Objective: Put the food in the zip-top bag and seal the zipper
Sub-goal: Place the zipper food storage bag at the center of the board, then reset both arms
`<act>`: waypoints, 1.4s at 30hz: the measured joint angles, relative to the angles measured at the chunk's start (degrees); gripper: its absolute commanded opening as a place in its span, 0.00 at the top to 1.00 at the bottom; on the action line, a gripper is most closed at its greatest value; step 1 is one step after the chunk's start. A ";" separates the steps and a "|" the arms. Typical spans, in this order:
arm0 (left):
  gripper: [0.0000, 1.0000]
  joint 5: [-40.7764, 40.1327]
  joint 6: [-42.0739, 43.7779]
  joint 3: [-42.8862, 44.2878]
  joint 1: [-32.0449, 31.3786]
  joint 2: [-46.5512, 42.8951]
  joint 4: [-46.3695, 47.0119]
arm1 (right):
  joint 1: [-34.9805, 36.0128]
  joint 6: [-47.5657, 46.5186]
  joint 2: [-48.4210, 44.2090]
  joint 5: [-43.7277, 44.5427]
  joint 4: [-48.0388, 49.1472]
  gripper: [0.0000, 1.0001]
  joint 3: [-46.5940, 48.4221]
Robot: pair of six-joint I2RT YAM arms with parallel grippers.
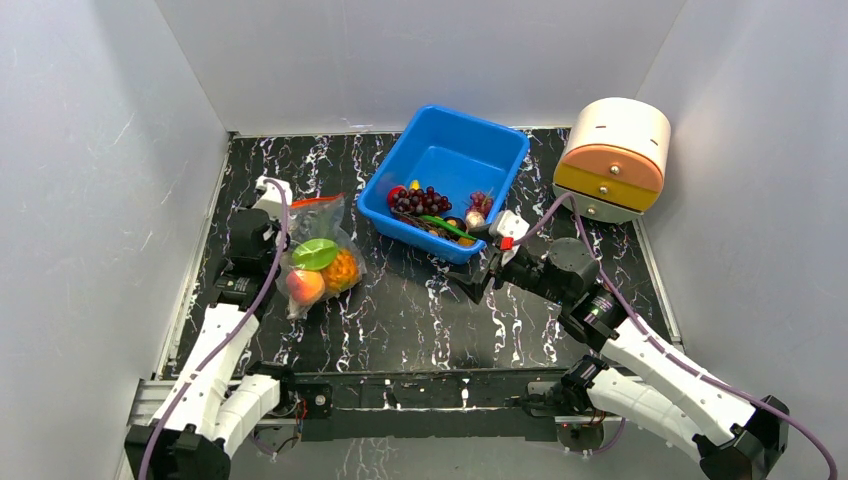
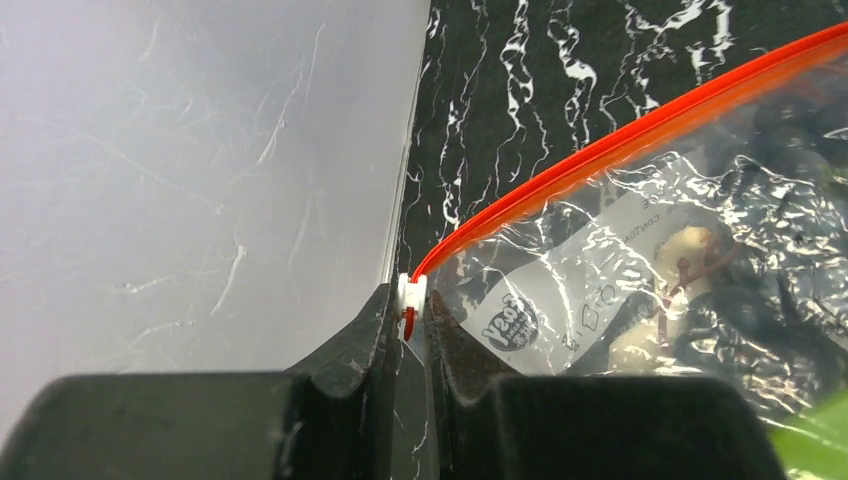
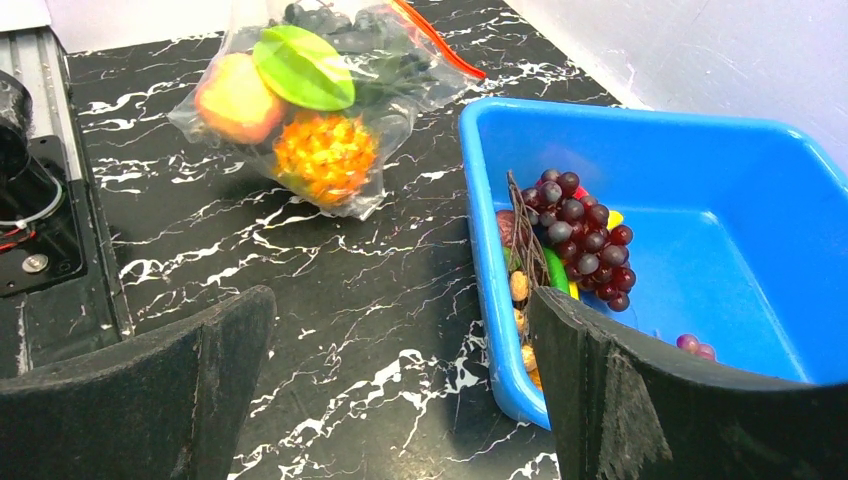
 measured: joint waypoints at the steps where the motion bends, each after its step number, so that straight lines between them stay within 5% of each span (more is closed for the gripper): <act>1: 1.00 0.74 -0.68 -0.13 1.36 0.76 0.66 | 0.00 0.09 0.00 -0.04 -0.02 0.02 0.00; 4: 1.00 2.05 -1.92 -0.87 4.39 1.62 2.03 | 0.00 0.39 0.00 -0.48 -0.04 0.02 0.00; 8: 0.60 2.14 -3.48 -0.83 5.46 2.14 3.15 | 0.00 1.53 0.07 -1.79 -0.09 0.02 0.00; 16: 0.27 1.40 -6.67 -0.09 5.49 0.63 3.21 | 0.00 13.00 4.26 7.08 -2.80 0.02 1.97; 18: 0.05 1.64 -7.43 0.55 5.49 -1.22 2.10 | 0.00 17.09 5.88 11.17 -5.38 0.02 4.52; 19: 0.02 2.29 -8.28 1.31 5.49 -1.99 1.20 | 0.00 19.56 6.60 13.62 -6.99 0.02 6.27; 23: 0.02 7.50 -13.90 4.07 5.42 -4.48 -1.90 | -0.02 28.65 10.01 23.17 -14.58 0.02 13.49; 27: 0.02 26.12 -30.51 13.77 3.91 -4.04 -11.56 | 0.00 31.67 13.25 32.50 -24.09 0.02 20.04; 31: 0.02 44.57 -39.69 15.54 1.16 -3.19 -11.37 | -0.07 31.93 13.00 35.21 -24.02 0.02 28.02; 42: 0.02 54.42 -46.97 12.11 -1.86 -3.89 -9.38 | -0.04 35.30 12.00 34.51 -22.40 0.02 25.68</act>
